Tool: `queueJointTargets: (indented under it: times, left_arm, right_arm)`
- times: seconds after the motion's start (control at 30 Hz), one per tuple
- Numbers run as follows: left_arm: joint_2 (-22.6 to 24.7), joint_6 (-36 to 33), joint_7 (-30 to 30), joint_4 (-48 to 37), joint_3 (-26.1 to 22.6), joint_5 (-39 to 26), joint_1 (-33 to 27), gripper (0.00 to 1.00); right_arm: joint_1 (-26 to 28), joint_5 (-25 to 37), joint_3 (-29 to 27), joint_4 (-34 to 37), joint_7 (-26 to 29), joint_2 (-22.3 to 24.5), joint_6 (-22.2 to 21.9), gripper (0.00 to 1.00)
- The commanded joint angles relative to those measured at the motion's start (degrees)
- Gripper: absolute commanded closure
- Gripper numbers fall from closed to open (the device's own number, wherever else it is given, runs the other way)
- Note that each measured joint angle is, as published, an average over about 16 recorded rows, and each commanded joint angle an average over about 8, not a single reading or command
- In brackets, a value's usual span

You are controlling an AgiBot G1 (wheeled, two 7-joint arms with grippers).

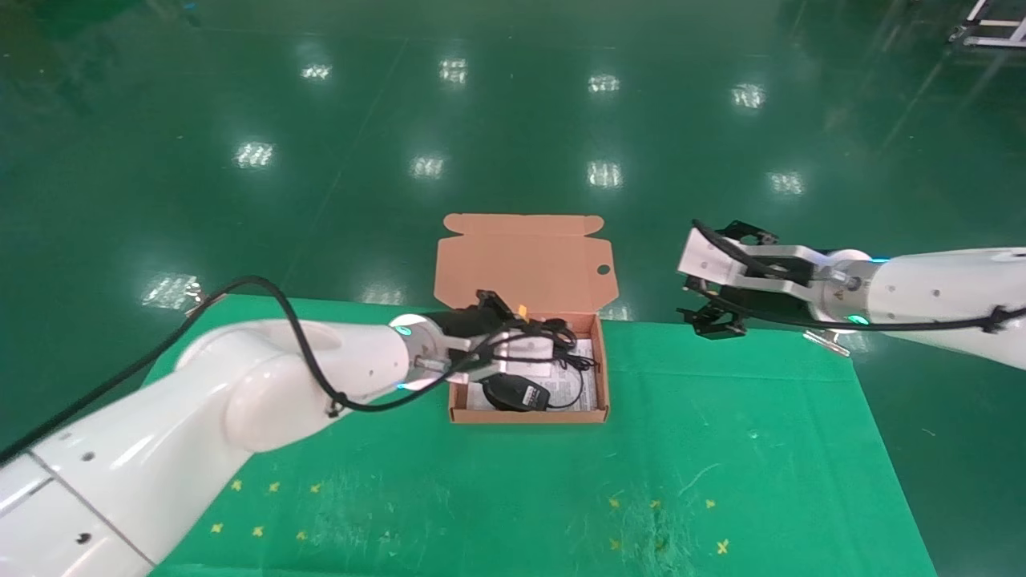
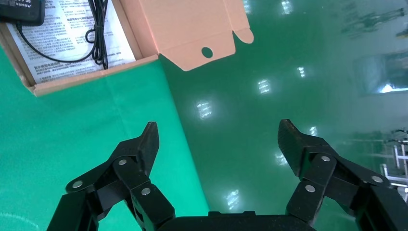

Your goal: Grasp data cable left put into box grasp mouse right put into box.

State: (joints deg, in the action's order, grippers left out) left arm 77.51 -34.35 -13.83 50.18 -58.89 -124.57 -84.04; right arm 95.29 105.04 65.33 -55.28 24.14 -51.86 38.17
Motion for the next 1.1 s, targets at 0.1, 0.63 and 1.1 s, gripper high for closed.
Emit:
queueJointTargets:
  times: [0.1, 0.63, 1.1]
  left_arm:
    - [0.7, 2.6, 2.0, -1.6, -2.5, 3.5, 0.5, 1.0]
    - [1.1, 6.2, 3.3, -3.6, -8.1, 9.6, -0.3, 0.0]
    - [-2.2, 7.1, 0.3, -1.2, -5.4, 10.1, -4.2, 0.0]
  right_arm:
    - [0.1, 2.3, 0.2, -4.5, 3.8, 2.7, 0.8, 0.0]
    - [-0.2, 6.3, 0.4, -10.7, 9.1, 6.3, 1.6, 0.0]
    - [1.4, 6.8, -0.2, -10.0, 8.4, 5.3, 0.8, 0.0]
